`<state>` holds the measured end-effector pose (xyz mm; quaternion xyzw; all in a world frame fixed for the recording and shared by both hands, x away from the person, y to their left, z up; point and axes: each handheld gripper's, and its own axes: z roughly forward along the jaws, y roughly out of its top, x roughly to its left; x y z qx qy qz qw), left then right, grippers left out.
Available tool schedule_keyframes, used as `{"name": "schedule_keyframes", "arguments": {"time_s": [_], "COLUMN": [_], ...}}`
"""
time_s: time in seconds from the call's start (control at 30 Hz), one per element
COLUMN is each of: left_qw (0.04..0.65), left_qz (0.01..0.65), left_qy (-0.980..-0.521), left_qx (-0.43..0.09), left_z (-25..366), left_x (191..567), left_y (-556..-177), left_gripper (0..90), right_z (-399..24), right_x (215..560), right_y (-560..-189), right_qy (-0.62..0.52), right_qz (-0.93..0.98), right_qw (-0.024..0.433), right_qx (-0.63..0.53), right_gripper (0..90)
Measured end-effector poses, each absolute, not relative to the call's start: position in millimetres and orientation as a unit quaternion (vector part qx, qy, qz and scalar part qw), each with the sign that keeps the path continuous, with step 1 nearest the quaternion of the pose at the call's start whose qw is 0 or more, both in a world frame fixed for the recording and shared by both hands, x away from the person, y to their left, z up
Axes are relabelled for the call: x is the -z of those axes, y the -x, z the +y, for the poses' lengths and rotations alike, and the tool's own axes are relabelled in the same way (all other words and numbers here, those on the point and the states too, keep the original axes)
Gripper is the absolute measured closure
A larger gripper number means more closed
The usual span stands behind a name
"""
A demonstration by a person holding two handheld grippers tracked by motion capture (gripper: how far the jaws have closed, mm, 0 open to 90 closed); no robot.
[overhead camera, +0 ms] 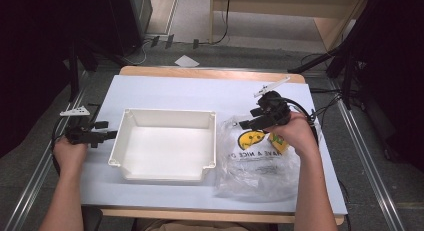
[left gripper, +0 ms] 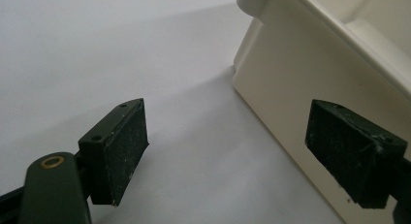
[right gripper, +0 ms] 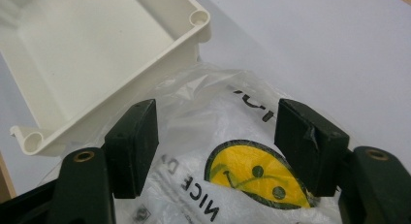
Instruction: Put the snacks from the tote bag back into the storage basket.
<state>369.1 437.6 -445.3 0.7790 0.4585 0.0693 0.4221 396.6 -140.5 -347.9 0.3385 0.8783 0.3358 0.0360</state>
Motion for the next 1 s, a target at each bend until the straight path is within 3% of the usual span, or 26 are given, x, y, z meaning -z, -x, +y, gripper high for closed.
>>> {"name": "schedule_keyframes", "arguments": {"time_s": [1.0], "left_qw": [0.424], "left_qz": [0.46], "left_qy": [-0.777], "left_qx": [-0.071], "left_z": [438], "left_x": [445], "left_y": [-368], "left_gripper": [16.3], "right_z": [-162], "right_x": [334], "right_y": [-388], "right_qy": [-0.353], "right_qz": [0.867], "right_qw": [0.047], "right_qx": [-0.349], "right_gripper": [33.5]}}
